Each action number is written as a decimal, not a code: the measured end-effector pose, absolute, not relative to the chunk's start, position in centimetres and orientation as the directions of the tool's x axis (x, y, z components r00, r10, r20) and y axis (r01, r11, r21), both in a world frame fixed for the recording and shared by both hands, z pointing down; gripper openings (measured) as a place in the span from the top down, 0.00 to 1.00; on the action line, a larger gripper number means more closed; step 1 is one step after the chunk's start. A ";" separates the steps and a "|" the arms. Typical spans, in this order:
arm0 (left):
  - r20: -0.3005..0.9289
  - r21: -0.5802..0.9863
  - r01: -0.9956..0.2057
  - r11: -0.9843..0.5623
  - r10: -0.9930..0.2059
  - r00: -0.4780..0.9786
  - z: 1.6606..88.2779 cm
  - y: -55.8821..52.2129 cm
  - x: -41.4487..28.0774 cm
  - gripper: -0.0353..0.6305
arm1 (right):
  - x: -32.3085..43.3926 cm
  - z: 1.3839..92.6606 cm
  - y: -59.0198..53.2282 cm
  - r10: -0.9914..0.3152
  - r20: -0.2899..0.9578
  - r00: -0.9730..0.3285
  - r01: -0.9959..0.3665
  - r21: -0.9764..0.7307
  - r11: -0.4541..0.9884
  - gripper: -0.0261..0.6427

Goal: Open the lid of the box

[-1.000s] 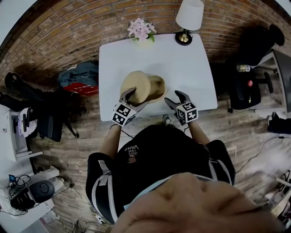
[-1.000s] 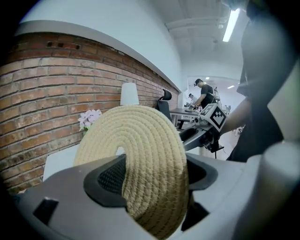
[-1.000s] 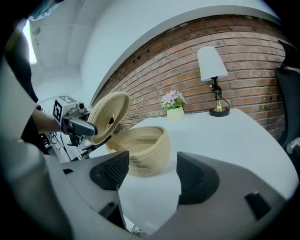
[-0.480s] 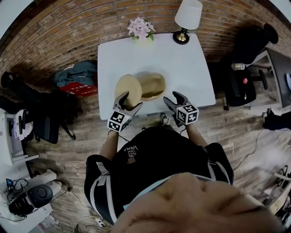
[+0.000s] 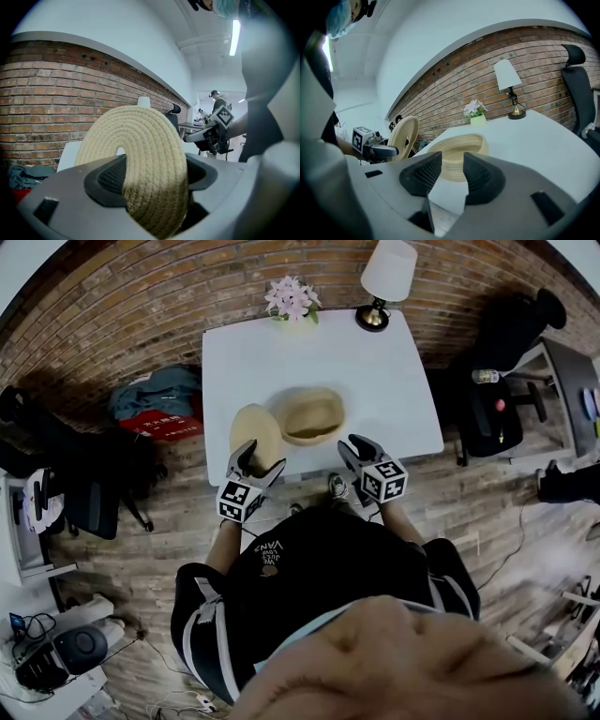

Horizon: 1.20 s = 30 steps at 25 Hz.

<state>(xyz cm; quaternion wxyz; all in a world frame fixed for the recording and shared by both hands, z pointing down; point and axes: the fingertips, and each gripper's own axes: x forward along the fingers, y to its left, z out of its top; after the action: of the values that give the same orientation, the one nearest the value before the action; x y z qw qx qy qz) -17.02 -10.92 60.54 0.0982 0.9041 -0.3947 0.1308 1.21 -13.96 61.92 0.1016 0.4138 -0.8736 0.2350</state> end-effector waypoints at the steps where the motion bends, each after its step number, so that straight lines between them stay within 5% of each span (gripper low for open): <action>1: 0.313 0.079 -0.743 -0.665 -0.691 0.652 60.6 -10.7 -17.3 0.41 | 1.1 61.9 -13.8 -0.677 0.370 -0.636 -0.771 -0.326 0.547 0.76; 30: 0.297 0.158 -0.789 -0.594 -0.733 0.612 62.0 -5.0 -19.9 0.41 | -1.2 62.7 -10.7 -0.701 0.380 -0.604 -0.797 -0.297 0.525 0.95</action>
<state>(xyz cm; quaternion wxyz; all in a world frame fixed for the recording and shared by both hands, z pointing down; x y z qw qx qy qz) -19.87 -4.98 62.02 0.1379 0.8871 -0.4288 0.1010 -1.16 -10.66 62.68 0.1073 0.4321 -0.8667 0.2249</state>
